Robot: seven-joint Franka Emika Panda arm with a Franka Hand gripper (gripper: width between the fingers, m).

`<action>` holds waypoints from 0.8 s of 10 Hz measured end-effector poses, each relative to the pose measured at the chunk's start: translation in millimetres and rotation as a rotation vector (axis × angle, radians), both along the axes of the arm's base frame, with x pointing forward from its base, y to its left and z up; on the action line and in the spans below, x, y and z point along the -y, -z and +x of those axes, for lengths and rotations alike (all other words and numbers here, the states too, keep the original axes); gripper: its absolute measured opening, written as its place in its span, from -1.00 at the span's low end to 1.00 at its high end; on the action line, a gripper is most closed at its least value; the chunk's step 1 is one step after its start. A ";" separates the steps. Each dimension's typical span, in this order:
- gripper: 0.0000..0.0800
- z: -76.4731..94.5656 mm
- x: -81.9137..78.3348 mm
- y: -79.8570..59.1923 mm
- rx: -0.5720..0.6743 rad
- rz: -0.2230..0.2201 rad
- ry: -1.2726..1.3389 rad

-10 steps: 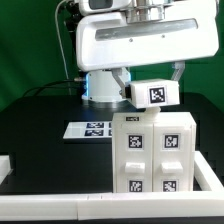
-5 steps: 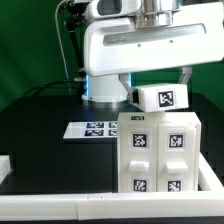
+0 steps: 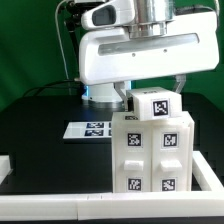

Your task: Assemble cabinet

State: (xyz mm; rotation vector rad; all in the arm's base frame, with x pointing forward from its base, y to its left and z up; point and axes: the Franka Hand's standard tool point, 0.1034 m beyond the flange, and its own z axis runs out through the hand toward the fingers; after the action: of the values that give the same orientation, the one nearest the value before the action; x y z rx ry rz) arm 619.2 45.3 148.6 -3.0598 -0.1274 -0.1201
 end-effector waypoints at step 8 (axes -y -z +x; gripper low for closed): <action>0.37 0.0 0.0 0.0 -0.002 0.002 0.026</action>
Offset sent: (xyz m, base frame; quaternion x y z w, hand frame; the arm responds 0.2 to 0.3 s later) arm 0.0000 0.0000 0.0000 0.0000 0.0000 0.0000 1.0000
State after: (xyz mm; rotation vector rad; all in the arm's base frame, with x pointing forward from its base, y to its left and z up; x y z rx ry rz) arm 619.3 45.3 148.6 -3.0605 -0.0876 -0.1186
